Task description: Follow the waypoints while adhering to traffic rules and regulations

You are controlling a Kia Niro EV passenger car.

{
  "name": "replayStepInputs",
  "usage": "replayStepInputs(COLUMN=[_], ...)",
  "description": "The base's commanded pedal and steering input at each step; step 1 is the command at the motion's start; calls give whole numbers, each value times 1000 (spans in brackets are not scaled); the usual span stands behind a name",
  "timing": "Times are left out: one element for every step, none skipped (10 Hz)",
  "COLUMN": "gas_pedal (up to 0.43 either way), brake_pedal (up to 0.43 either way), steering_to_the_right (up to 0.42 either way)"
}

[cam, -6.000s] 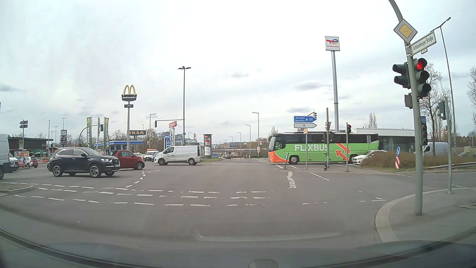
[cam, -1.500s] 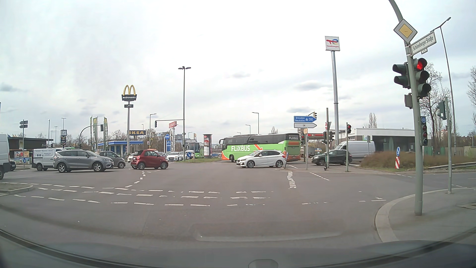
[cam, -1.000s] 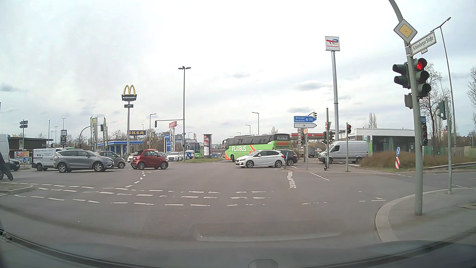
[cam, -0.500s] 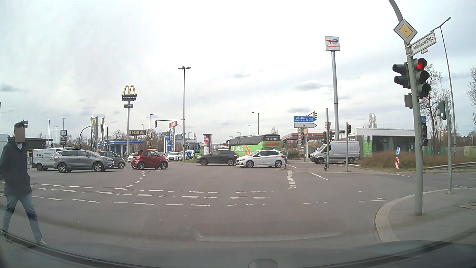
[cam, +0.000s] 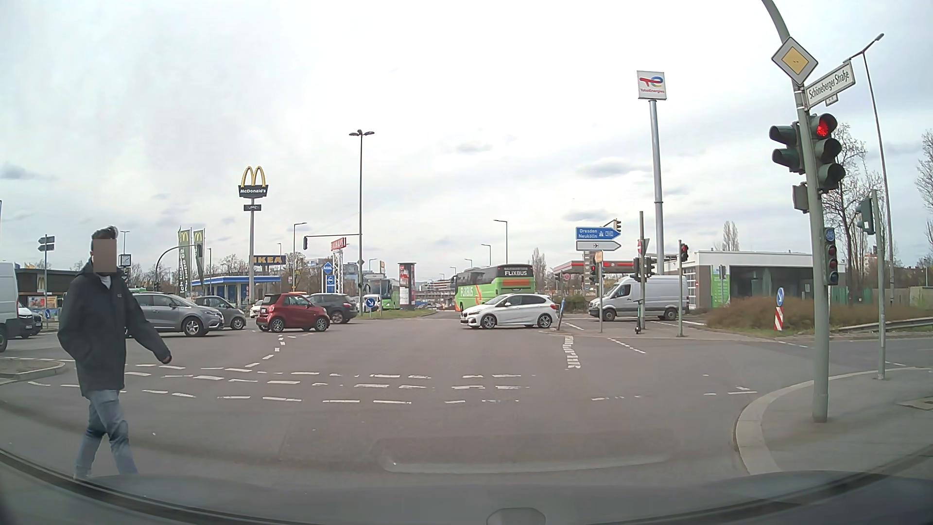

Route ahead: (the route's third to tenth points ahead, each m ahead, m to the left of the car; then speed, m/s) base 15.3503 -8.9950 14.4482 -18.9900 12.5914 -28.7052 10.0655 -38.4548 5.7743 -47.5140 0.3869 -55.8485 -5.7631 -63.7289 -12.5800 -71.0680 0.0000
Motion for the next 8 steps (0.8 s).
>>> replayStepInputs(gas_pedal=[0, 0, 0, 0, 0, 0, 0, 0], brake_pedal=[409, 409, 409, 409, 409, 409, 409, 409], steering_to_the_right=[-17, -17, -16, -17, -17, -17, -17, -17])
